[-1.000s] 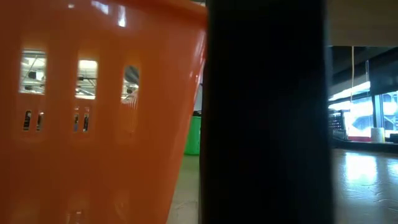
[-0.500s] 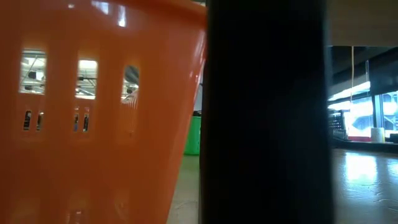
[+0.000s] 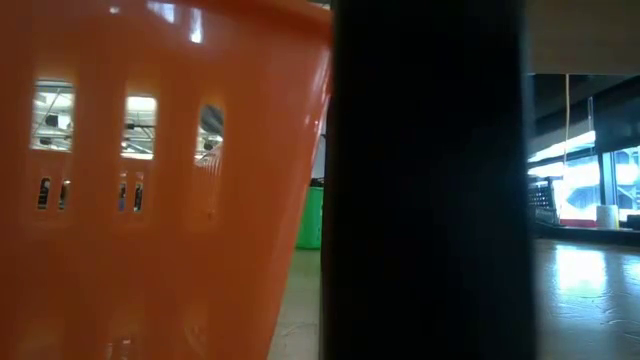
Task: Stack baskets on shelf by color
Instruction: Stack the top orange bin on the orange bin on the shelf
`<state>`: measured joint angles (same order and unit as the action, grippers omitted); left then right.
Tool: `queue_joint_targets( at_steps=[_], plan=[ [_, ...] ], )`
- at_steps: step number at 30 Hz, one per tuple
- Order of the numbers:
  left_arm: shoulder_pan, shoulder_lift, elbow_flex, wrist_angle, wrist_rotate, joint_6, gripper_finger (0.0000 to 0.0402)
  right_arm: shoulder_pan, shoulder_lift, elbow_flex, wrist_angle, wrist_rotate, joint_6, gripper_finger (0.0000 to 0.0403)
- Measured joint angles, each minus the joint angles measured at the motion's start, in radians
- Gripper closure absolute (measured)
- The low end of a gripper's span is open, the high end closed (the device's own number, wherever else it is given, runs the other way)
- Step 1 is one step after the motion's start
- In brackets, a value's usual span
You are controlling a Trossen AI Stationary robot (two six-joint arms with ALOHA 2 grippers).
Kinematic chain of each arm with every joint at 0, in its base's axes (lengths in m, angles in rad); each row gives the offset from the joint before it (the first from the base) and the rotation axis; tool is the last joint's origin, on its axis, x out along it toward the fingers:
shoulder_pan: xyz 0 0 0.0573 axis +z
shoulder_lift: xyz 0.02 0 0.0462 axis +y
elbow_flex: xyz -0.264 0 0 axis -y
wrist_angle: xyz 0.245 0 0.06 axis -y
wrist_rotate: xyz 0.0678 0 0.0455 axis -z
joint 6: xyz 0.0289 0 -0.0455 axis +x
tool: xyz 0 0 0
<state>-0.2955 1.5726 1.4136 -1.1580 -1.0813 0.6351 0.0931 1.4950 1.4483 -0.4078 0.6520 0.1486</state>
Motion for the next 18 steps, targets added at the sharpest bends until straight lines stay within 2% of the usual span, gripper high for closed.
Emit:
queue_joint_targets(
  at_steps=[4, 9, 14, 18],
  plan=[
    [0.0, 0.0, 0.0, 0.001, 0.0, 0.007, 0.0401, -0.023, 0.005, 0.0, 0.0, -0.051, 0.003, 0.0276],
    [0.0, 0.0, 0.0, 0.001, 0.001, 0.007, 0.0401, -0.053, 0.005, 0.0, -0.009, -0.057, 0.002, 0.0276],
    [0.0, 0.0, 0.0, 0.001, 0.002, 0.007, 0.0401, -0.096, 0.008, 0.0, -0.035, -0.183, 0.031, 0.0276],
    [0.0, 0.0, 0.0, 0.001, 0.002, 0.006, 0.0402, -0.113, 0.029, 0.0, -0.044, -0.202, 0.029, 0.0276]
  ],
)
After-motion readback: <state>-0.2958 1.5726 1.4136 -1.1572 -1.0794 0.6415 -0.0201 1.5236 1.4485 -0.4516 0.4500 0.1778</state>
